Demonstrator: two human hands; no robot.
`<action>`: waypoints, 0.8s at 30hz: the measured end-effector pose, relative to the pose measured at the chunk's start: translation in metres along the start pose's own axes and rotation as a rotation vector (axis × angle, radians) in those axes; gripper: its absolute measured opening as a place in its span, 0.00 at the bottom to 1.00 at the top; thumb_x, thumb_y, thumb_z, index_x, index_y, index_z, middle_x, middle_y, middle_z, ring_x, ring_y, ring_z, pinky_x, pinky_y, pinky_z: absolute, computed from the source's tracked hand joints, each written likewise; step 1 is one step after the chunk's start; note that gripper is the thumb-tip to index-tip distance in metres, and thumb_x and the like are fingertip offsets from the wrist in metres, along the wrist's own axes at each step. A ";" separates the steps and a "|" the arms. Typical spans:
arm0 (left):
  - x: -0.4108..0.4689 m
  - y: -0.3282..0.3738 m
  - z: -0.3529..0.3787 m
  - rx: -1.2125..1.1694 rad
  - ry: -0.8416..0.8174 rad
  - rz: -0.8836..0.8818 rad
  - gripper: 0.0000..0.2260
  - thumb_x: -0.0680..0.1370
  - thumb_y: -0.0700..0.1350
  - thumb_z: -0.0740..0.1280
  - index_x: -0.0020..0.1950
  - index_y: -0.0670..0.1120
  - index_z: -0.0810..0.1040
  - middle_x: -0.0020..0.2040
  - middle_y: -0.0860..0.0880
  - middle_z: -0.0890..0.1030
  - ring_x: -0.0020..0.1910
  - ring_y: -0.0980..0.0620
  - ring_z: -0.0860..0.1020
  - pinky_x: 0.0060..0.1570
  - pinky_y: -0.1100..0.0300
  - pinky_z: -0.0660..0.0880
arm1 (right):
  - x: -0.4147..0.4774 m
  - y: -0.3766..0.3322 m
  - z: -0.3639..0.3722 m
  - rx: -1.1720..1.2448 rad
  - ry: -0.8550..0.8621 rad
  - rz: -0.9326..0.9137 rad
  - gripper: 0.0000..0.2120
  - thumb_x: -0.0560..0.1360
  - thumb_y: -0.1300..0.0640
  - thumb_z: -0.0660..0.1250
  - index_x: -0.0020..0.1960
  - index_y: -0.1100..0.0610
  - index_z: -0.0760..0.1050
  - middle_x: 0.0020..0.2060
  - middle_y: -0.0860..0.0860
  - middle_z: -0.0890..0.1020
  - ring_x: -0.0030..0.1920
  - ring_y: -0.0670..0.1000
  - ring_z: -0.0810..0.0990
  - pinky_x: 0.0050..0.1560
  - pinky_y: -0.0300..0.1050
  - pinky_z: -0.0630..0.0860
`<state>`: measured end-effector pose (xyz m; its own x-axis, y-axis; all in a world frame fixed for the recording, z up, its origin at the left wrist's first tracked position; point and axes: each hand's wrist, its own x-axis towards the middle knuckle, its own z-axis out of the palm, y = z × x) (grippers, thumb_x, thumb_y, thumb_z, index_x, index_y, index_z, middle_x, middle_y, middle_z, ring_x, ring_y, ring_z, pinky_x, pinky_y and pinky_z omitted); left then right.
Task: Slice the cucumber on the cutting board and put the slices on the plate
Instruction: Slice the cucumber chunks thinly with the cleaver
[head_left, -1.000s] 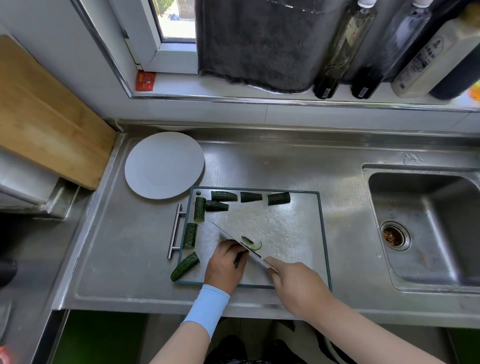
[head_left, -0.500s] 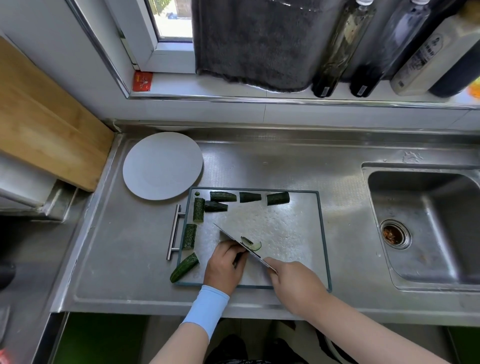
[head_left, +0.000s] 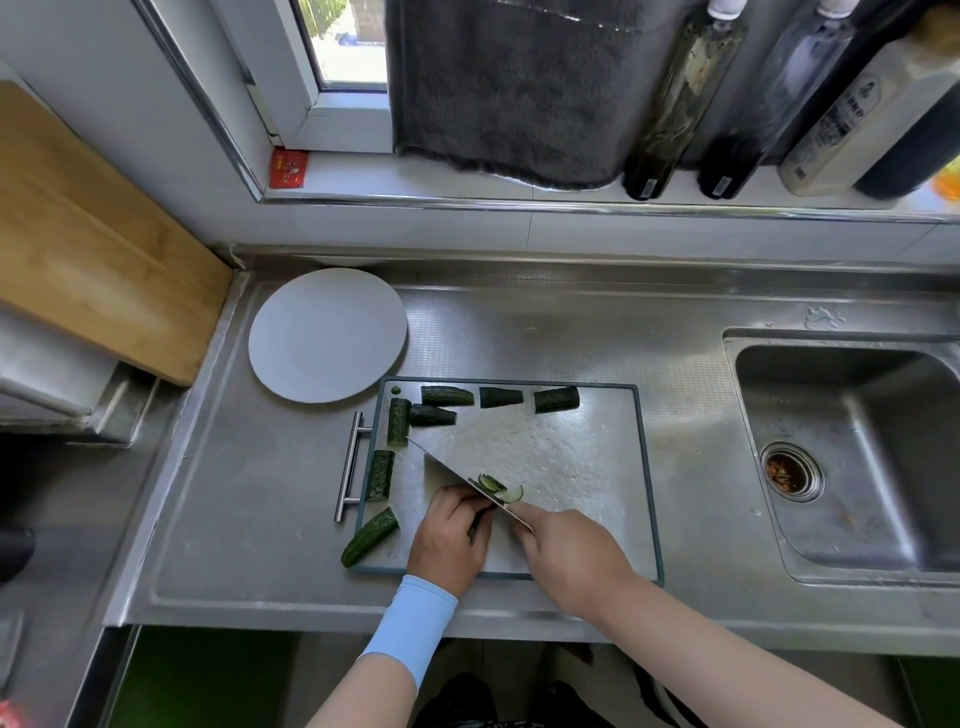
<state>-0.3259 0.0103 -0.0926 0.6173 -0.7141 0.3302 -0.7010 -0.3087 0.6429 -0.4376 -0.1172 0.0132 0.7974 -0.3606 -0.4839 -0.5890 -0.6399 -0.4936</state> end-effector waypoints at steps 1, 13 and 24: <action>0.000 0.000 0.000 0.001 0.003 -0.008 0.07 0.71 0.36 0.73 0.48 0.41 0.82 0.47 0.45 0.80 0.49 0.48 0.77 0.53 0.65 0.73 | -0.004 0.001 0.000 0.003 0.008 0.001 0.15 0.84 0.50 0.53 0.66 0.44 0.73 0.37 0.49 0.79 0.37 0.53 0.76 0.42 0.49 0.76; 0.000 -0.001 -0.001 -0.021 0.014 -0.018 0.10 0.69 0.35 0.76 0.49 0.41 0.83 0.48 0.46 0.81 0.50 0.49 0.78 0.54 0.66 0.72 | -0.032 0.021 -0.005 -0.032 0.001 0.017 0.11 0.84 0.52 0.53 0.60 0.45 0.72 0.33 0.50 0.78 0.29 0.49 0.70 0.33 0.46 0.69; -0.001 0.001 0.000 -0.011 0.023 -0.038 0.07 0.71 0.35 0.74 0.47 0.41 0.83 0.46 0.47 0.80 0.48 0.49 0.78 0.52 0.65 0.73 | -0.007 0.008 0.001 0.049 -0.040 0.059 0.11 0.83 0.55 0.53 0.52 0.46 0.74 0.31 0.45 0.73 0.33 0.49 0.72 0.35 0.44 0.67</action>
<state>-0.3271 0.0104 -0.0918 0.6515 -0.6875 0.3207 -0.6727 -0.3283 0.6631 -0.4482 -0.1189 0.0124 0.7560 -0.3683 -0.5411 -0.6410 -0.5839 -0.4981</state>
